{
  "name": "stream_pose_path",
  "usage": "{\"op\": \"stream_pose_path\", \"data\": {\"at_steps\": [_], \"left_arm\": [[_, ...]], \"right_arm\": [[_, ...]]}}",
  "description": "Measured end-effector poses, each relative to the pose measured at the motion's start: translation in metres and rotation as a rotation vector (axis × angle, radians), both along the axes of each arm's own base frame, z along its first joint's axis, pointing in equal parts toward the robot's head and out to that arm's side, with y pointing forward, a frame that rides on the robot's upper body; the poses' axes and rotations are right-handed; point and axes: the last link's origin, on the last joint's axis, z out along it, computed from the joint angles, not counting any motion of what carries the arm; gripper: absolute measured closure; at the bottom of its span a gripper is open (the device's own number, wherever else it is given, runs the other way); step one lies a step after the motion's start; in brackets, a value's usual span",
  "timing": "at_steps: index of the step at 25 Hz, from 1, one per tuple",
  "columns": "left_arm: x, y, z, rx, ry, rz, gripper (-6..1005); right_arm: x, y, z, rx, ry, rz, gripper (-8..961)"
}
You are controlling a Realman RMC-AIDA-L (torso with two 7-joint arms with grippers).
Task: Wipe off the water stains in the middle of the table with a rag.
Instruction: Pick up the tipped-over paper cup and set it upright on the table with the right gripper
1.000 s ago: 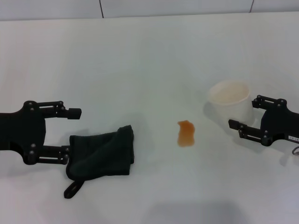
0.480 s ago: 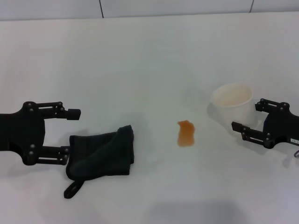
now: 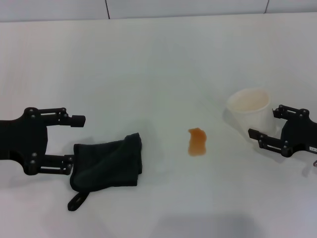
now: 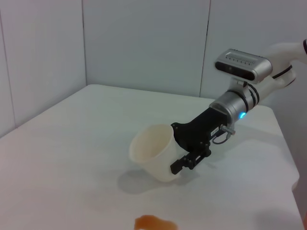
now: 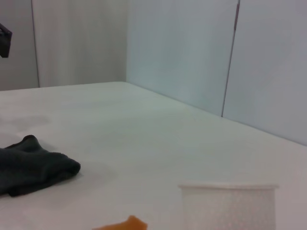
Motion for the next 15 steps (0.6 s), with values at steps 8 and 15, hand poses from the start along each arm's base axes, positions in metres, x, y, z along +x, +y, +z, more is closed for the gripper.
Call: {"op": "stream_pose_path", "data": {"at_steps": [8,15], "left_arm": [[0.0002,0.0005,0.0004,0.002,-0.001,0.001,211],[0.0006,0.0008,0.0004,0.001,-0.002,0.003,211]], "right_arm": [[0.0045,-0.0018,0.0022,0.013,0.001,-0.024,301],[0.0059,-0.0008,0.0022,0.018,-0.005,-0.032,297]]}}
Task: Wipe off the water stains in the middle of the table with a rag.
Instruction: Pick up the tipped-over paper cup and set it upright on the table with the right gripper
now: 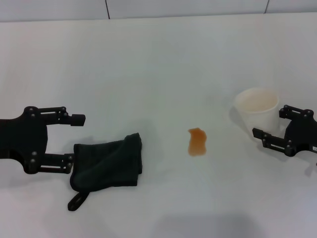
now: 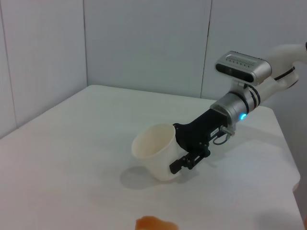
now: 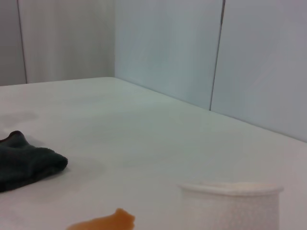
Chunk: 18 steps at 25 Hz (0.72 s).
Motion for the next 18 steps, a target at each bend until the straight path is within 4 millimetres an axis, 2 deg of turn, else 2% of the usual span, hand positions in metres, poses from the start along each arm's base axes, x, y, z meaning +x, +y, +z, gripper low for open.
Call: {"op": "stream_pose_path", "data": {"at_steps": [18], "left_arm": [[0.0042,0.0047,0.0011,0.0,0.002,-0.008,212]], "right_arm": [[0.0087,-0.0032,0.0033,-0.008,0.005,-0.076,285]]}}
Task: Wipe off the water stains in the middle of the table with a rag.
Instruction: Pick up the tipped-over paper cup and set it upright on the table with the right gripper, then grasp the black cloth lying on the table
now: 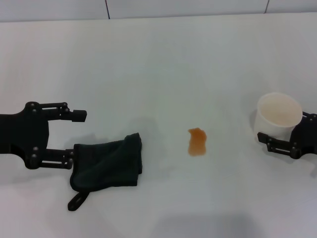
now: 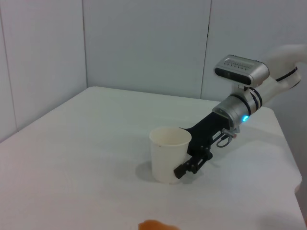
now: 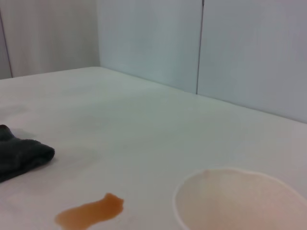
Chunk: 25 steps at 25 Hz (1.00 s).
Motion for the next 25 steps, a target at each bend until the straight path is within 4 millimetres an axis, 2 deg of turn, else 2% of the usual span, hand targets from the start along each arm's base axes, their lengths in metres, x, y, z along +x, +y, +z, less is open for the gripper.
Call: {"op": "stream_pose_path", "data": {"at_steps": [5,8,25], "left_arm": [[0.0,0.001,0.0,0.0,0.0,-0.001,212],[0.001,0.001,0.0,0.0,0.0,-0.003,212],[0.0,0.001,0.0,0.0,-0.001,-0.001,212]], "right_arm": [[0.003,-0.003,0.002,-0.005,-0.01,-0.016,275],[0.007,-0.005,0.003,-0.019,-0.023,-0.035,94],[0.01,-0.03,0.028,0.003,-0.022,-0.06,94]]}}
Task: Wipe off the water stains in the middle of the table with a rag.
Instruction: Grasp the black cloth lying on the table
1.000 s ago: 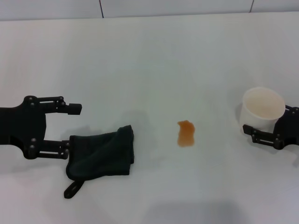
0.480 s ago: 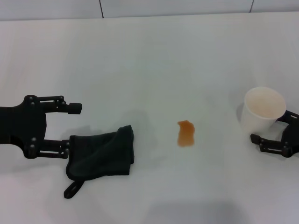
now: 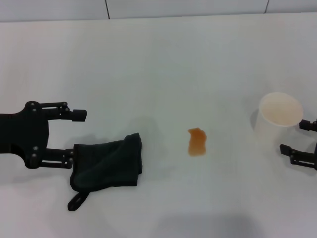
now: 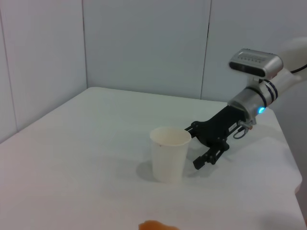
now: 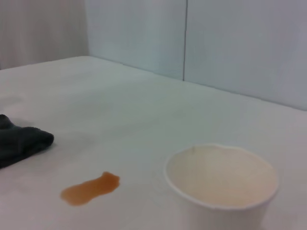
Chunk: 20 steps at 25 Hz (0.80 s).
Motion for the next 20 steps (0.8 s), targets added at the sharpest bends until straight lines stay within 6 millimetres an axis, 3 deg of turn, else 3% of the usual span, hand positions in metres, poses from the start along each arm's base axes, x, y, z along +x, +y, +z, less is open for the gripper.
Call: {"op": "stream_pose_path", "data": {"at_steps": [11,20], "left_arm": [[-0.002,-0.002,0.0,0.002,0.001,0.002,212],[-0.001,-0.001,0.0,0.003,0.0,-0.001,212]], "right_arm": [[-0.007,-0.021,0.04,0.103,-0.046,0.007,94],[-0.034,-0.026,0.073,0.128,-0.01,0.102,95]]}}
